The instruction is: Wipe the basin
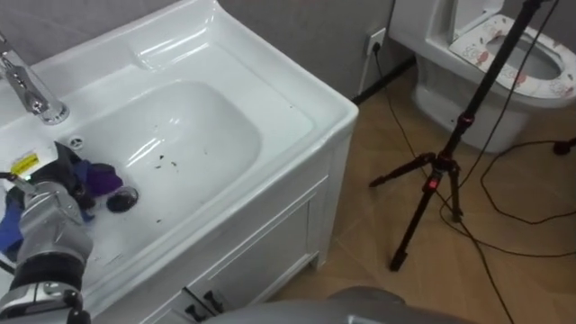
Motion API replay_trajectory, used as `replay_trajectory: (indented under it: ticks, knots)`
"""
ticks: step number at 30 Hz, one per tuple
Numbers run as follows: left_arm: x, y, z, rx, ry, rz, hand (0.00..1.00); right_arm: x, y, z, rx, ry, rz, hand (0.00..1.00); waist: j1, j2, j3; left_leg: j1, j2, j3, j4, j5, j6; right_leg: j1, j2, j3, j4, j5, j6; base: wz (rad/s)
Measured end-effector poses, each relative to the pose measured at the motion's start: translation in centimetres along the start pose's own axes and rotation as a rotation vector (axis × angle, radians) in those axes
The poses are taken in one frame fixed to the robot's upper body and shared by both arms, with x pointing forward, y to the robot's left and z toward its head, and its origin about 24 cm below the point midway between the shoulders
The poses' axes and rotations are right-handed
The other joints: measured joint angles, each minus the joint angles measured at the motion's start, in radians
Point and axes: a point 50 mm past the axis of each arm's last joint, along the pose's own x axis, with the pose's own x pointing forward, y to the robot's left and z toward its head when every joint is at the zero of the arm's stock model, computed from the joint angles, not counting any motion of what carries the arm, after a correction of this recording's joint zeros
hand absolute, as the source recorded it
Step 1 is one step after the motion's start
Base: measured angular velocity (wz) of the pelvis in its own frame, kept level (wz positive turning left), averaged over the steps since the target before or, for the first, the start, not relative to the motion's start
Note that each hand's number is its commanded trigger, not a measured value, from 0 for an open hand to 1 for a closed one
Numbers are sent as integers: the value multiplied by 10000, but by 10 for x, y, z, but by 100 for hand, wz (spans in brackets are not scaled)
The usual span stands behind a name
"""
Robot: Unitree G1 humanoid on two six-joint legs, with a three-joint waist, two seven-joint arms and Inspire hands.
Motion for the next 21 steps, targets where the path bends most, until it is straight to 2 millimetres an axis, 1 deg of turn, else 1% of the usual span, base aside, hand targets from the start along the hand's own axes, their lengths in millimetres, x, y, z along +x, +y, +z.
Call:
replay_trajectory:
  ticks: [1, 3, 4, 5, 6, 8, 11, 12, 14, 16, 17, 19, 20, 21]
  knots:
    - [0, 1, -1, 18, 12, 18, 100, 0, 0, 0, -3, -6, -2, 0, 9, -22, 9, 12, -18, 3, -40, 0, 0, -7, 0, 11, -11, -3, 11, 5]
    - [0, 0, -2, 61, 54, -7, 100, 0, -2, 0, -20, -2, -42, 0, 39, -89, 25, 107, -116, 4, -181, -2, 4, -12, -29, 61, 10, -77, 162, 2]
    - [0, -1, -3, 80, 57, -30, 100, 0, -2, 0, -25, -6, -48, 0, 35, -106, 27, 131, -137, 24, -237, -9, 16, -12, -32, 77, 11, -80, 177, 0]
    - [-1, -1, -3, 88, 61, -42, 100, 0, -2, 0, -43, -2, -39, 0, 34, -117, 31, 155, -130, 83, -292, -42, 77, -15, -18, 85, 9, -68, 194, 0]
    - [-1, -2, -3, 98, 71, -57, 100, 0, -2, 0, -46, 14, -39, 0, 29, -124, 31, 160, -124, 102, -335, -77, 128, -6, -5, 85, 10, -58, 194, 0]
    - [-1, -2, -3, 113, 61, -56, 100, 0, -2, 0, -50, 9, -61, 0, 13, -132, 29, 180, -110, 137, -373, -91, 137, -2, -10, 78, 13, -38, 176, -3]
    - [-1, -2, -1, 155, -34, 132, 100, 0, -1, 1, -152, -8, -76, 0, -32, -140, 23, 189, -67, 174, -356, -92, 125, -12, -27, -23, 26, -10, 81, -1]
    - [-1, -2, 0, 163, -92, 152, 100, 1, 0, 2, -145, -5, -78, 0, -88, -141, 21, 160, -51, 155, -309, -91, 120, -10, 2, 5, 39, -18, 34, 5]
    - [-1, -2, 1, 158, -236, 222, 100, 2, 0, 2, -126, 23, -100, 0, -208, -166, 10, 127, -43, 129, -205, -87, 116, 13, 24, 48, 56, -50, 16, 8]
    - [-2, -2, 2, 171, -276, 260, 100, 2, 0, 3, -123, -54, -150, 0, -251, -196, 11, 150, -17, 174, -23, -69, 106, 20, 27, 108, 55, -68, 29, -3]
    - [-1, -1, 3, 153, -292, 316, 100, 2, 2, 5, -117, -140, -120, 0, -322, -212, 15, 87, 44, 174, 111, -67, 104, 12, 57, 118, 44, -61, 33, 0]
    - [0, 0, 5, 134, -336, 361, 100, 2, 4, 6, -145, -186, -59, 0, -447, -314, 27, 77, 80, 172, 122, -67, 105, -1, 96, 118, 39, -24, 28, 0]
    - [-1, -1, 7, 150, -375, 317, 100, 2, 3, 7, -191, -213, -119, 0, -519, -355, 24, 96, 84, 171, 121, -67, 105, 4, 106, 124, 40, -19, 54, -9]
    - [-2, -4, 10, 222, -514, 256, 100, 2, 2, 6, -208, -192, -198, 0, -545, -367, 28, 127, 85, 191, 101, -68, 106, -3, 129, 177, 48, -45, 143, -12]
